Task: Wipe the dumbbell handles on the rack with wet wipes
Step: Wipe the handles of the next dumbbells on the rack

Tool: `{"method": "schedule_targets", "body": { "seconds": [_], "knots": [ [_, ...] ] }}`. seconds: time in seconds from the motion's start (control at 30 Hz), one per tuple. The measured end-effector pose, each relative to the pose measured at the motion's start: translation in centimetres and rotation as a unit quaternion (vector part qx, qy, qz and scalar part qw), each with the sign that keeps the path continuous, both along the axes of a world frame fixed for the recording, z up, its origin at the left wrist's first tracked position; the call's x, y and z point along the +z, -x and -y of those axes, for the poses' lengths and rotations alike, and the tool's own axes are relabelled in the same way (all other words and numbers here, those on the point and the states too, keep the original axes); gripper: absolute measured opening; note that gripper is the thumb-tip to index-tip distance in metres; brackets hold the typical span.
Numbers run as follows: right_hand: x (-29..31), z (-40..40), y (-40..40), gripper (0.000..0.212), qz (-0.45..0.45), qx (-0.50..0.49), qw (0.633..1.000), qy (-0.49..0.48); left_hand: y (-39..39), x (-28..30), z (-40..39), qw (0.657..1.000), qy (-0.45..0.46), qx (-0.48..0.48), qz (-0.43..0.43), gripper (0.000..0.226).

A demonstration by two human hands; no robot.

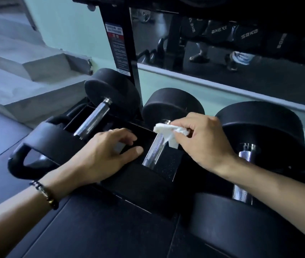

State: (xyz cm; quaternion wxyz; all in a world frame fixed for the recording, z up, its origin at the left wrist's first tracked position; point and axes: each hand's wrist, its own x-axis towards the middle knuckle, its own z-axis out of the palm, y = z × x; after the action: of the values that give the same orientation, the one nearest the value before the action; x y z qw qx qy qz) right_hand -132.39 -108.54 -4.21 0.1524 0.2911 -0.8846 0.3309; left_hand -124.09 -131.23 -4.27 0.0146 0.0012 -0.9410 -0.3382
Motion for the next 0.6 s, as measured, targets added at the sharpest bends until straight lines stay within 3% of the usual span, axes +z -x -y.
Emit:
{"method": "schedule_targets", "body": {
  "seconds": [0.2,0.27,0.43,0.6],
  "knots": [
    [-3.3,1.1,3.1,0.019,-0.226,0.088,0.952,-0.187,-0.6,-3.0,-0.3,0.978,-0.187,0.065,0.063,0.034],
    [-4.6,1.9,3.1,0.026,-0.22,0.108,0.946,-0.21,-0.5,-3.2,-0.3,0.976,-0.202,0.062,0.047,0.042],
    [-5.3,1.1,1.7,0.046,-0.192,0.298,0.902,-0.248,-0.3,-3.8,-0.2,0.971,-0.229,0.055,0.034,0.043],
    [-4.2,0.3,2.8,0.046,-0.202,0.232,0.918,-0.252,-0.3,-3.6,-0.2,0.973,-0.219,0.07,0.029,0.044]
  ]
}}
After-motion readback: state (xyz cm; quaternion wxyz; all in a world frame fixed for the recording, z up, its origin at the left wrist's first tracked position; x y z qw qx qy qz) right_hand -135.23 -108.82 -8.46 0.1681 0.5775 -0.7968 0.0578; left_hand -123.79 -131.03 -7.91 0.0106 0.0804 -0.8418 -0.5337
